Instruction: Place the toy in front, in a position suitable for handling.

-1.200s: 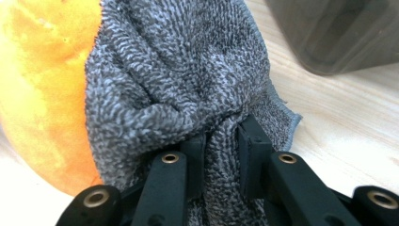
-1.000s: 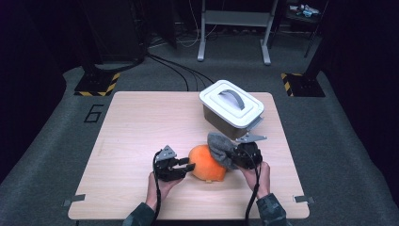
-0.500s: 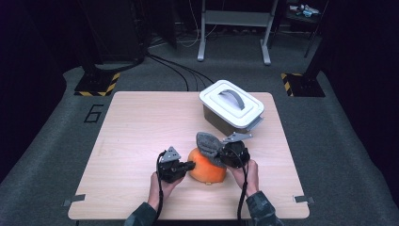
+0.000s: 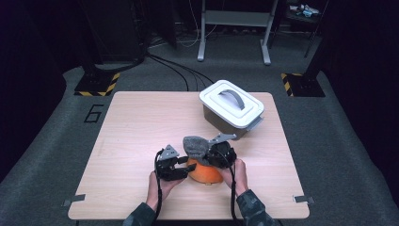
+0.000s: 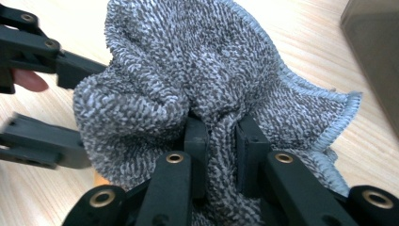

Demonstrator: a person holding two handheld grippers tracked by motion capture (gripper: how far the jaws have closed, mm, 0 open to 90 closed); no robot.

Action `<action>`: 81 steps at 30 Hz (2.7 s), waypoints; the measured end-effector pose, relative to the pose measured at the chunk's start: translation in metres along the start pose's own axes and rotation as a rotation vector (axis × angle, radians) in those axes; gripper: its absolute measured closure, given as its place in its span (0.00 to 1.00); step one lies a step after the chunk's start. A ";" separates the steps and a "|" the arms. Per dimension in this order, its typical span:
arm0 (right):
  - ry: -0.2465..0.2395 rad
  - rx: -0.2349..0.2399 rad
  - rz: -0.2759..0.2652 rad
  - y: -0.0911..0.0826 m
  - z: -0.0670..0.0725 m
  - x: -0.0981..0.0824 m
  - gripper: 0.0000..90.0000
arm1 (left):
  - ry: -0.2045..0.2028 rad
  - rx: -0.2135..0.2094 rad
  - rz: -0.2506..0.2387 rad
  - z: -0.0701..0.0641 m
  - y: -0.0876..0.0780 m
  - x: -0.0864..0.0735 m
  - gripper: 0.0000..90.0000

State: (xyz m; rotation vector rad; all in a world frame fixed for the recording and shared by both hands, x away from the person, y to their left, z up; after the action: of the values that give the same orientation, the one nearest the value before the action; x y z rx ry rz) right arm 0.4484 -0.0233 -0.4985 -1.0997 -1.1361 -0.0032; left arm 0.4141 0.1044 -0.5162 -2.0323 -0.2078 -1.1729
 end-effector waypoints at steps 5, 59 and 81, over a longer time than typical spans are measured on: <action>0.022 0.013 -0.013 -0.004 -0.005 -0.002 0.87 | 0.009 -0.009 0.008 0.000 0.006 -0.004 0.87; 0.074 -0.132 0.014 -0.032 -0.038 -0.033 0.85 | 0.028 0.034 0.016 -0.003 0.008 -0.010 0.91; -0.106 -0.074 -0.011 -0.031 0.017 0.008 0.84 | 0.010 0.032 0.010 -0.007 0.005 -0.002 0.95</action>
State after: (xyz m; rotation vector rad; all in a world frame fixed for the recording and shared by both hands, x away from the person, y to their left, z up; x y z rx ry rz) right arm 0.4247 -0.0233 -0.4712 -1.1702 -1.2450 0.0040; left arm 0.4106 0.0968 -0.5186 -1.9971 -0.2101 -1.1657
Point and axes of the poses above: each handheld gripper's, and its own axes: y roughly forward along the jaws, x roughly out of its top, z roughly to its left, the point moved 7 cm from there along y, roughly forward along the jaws, and after that the axes turned 5 degrees about -y, right-handed, at the moved point
